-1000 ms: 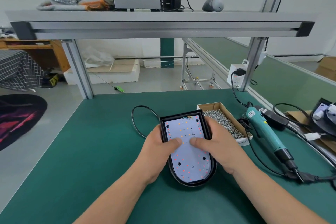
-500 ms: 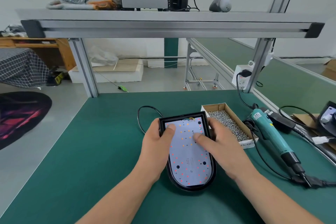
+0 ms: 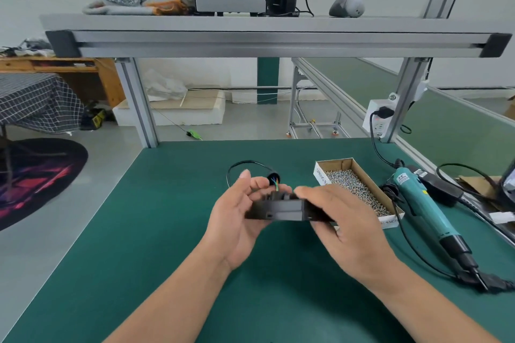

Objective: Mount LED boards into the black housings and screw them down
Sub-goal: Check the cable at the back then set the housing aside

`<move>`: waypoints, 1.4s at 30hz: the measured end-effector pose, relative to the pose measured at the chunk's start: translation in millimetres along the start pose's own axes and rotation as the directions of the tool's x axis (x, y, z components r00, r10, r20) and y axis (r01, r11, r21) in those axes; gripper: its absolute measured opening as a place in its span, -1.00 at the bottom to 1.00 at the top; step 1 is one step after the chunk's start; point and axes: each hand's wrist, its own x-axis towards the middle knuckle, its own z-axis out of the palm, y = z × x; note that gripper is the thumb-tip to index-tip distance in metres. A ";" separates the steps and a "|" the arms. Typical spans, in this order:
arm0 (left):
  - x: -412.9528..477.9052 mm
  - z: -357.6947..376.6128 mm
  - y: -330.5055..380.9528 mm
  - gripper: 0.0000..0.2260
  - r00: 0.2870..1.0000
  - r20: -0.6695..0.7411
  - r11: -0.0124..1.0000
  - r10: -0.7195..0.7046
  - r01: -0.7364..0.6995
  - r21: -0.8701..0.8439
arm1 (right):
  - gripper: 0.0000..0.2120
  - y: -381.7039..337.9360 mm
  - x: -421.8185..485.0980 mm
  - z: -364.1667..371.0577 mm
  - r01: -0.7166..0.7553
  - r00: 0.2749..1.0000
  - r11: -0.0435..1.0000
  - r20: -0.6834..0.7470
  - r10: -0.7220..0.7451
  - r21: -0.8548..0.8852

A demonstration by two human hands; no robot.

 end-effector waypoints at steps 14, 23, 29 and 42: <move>5.7 -5.6 -3.9 -0.94 0.999 -0.036 0.993 -0.035 0.038 0.108 | -0.38 13.7 -3.3 -4.8 -0.252 0.963 0.967 0.083 0.255 -0.047; 7.8 -8.6 0.1 -0.75 0.989 -0.125 0.985 -0.074 0.092 0.146 | -0.63 23.9 -0.3 -15.4 -0.483 0.872 0.874 0.118 0.476 0.046; 8.8 -8.2 0.4 -0.69 0.970 -0.199 0.981 -0.140 0.163 0.106 | -0.46 29.8 2.1 -18.3 -0.548 0.835 0.828 0.147 0.531 0.123; 6.9 -3.1 -5.5 -0.43 0.975 -0.179 0.981 -0.133 0.156 0.117 | -0.75 31.1 3.7 -18.6 -0.527 0.850 0.806 0.160 0.502 0.270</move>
